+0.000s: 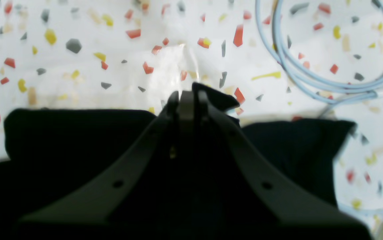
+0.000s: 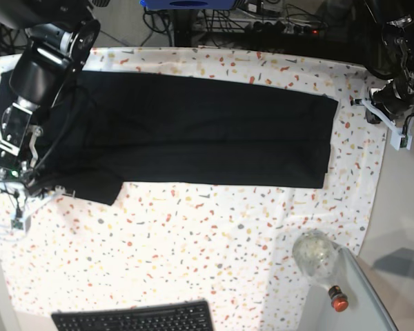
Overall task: Layout the t-shirt on the table in an organized manner, then fold the t-shirt properly
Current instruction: 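Pinch the folded shirt corner with the right gripper and tuck it flat, then grasp the black strip's two ends with both grippers, then lift the strip end with the left gripper and carry it toward the right gripper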
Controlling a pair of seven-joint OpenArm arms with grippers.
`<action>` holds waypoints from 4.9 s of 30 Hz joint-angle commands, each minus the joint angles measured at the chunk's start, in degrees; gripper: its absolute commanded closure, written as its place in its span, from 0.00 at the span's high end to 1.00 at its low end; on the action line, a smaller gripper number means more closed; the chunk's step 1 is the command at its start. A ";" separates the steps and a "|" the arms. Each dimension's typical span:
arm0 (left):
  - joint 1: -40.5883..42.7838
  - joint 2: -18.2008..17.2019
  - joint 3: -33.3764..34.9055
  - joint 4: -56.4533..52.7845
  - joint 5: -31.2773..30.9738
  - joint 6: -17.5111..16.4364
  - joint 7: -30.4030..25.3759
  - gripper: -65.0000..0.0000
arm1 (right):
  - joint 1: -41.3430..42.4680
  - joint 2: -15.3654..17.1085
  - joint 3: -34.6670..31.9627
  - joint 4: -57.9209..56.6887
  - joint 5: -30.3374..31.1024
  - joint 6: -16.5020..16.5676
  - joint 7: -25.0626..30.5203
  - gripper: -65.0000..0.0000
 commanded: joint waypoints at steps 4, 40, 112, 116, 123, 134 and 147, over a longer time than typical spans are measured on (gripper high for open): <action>-0.45 -1.14 -0.26 0.83 -0.62 -0.16 -0.73 0.00 | -2.73 -1.67 -0.18 10.01 0.66 2.72 -2.66 0.00; -0.45 -2.28 0.09 0.92 -0.54 -0.07 -0.73 0.00 | -29.63 -5.98 -6.95 34.89 4.44 6.94 -14.18 0.37; -2.92 1.15 1.32 1.62 -16.10 -9.52 -1.26 1.00 | -16.97 2.55 4.39 26.45 12.79 7.12 -2.57 0.00; -7.93 1.15 1.06 -7.96 -16.27 -9.52 -3.37 1.00 | -16.62 2.55 4.39 25.92 12.79 7.12 -2.57 0.00; -11.44 1.50 3.61 -19.04 -16.27 -9.52 -9.26 1.00 | -16.62 2.73 4.39 25.92 12.79 7.12 -2.57 0.00; -12.67 1.68 6.24 -25.54 -16.27 -9.52 -12.25 0.83 | -16.62 2.64 4.39 25.92 12.79 7.12 -2.57 0.00; -13.82 1.33 9.76 -29.41 -16.18 -9.52 -12.51 0.00 | -16.97 2.64 4.48 25.92 12.79 7.12 -2.57 0.00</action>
